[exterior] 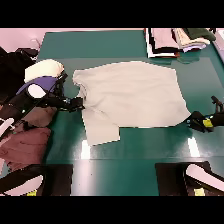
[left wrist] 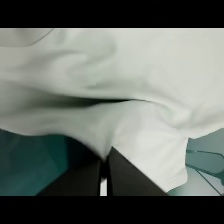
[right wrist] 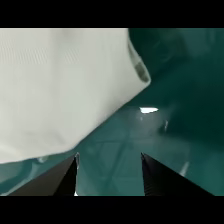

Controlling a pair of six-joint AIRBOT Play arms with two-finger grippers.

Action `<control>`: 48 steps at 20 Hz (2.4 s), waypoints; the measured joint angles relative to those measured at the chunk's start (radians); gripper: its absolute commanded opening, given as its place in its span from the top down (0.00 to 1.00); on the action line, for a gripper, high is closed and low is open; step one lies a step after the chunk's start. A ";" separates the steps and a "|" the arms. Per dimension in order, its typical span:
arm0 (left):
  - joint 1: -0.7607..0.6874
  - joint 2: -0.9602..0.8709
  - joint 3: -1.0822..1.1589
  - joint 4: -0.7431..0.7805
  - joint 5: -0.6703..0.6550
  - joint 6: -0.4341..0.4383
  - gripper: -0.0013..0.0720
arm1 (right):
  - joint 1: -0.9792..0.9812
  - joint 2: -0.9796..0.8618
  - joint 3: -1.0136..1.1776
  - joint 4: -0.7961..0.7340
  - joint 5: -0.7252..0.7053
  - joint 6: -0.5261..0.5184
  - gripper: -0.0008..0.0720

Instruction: Fold the shirts.

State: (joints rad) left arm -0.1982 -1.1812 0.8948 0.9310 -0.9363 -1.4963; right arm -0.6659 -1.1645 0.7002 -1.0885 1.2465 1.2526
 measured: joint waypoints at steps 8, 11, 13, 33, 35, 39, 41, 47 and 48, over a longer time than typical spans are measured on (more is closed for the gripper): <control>0.002 0.011 0.037 -0.014 0.008 0.003 0.95 | 0.160 -0.129 0.080 0.124 -0.125 -0.050 0.97; 0.002 0.081 0.145 0.008 0.004 0.003 0.95 | 0.229 -0.072 0.213 0.139 -0.092 -0.064 0.97; 0.002 0.158 0.268 0.031 -0.007 0.003 0.95 | 0.261 0.002 0.339 0.148 -0.079 -0.069 0.97; 0.002 0.261 0.972 0.417 -0.220 -0.084 0.95 | 0.286 0.222 1.110 0.110 0.085 -0.004 0.97; 0.002 0.180 0.872 0.443 -0.238 -0.092 0.95 | 0.348 0.155 1.038 0.039 0.105 0.021 0.97; 0.002 -0.026 0.674 0.467 -0.172 -0.111 0.95 | 0.449 -0.023 0.854 -0.097 0.108 0.047 0.97; 0.007 -0.133 0.626 0.474 -0.110 -0.119 0.95 | 0.471 -0.122 0.801 -0.123 0.077 0.052 0.97; 0.080 -0.329 0.602 0.392 0.097 -0.126 0.95 | 0.490 -0.399 0.920 -0.142 0.029 0.058 0.97; 0.093 -0.339 0.605 0.379 0.102 -0.125 0.95 | 0.491 -0.426 0.952 -0.138 0.034 0.058 0.97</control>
State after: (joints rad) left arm -0.1055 -1.5204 1.5002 1.3098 -0.8345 -1.6211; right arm -0.1749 -1.5906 1.6524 -1.2263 1.2804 1.3109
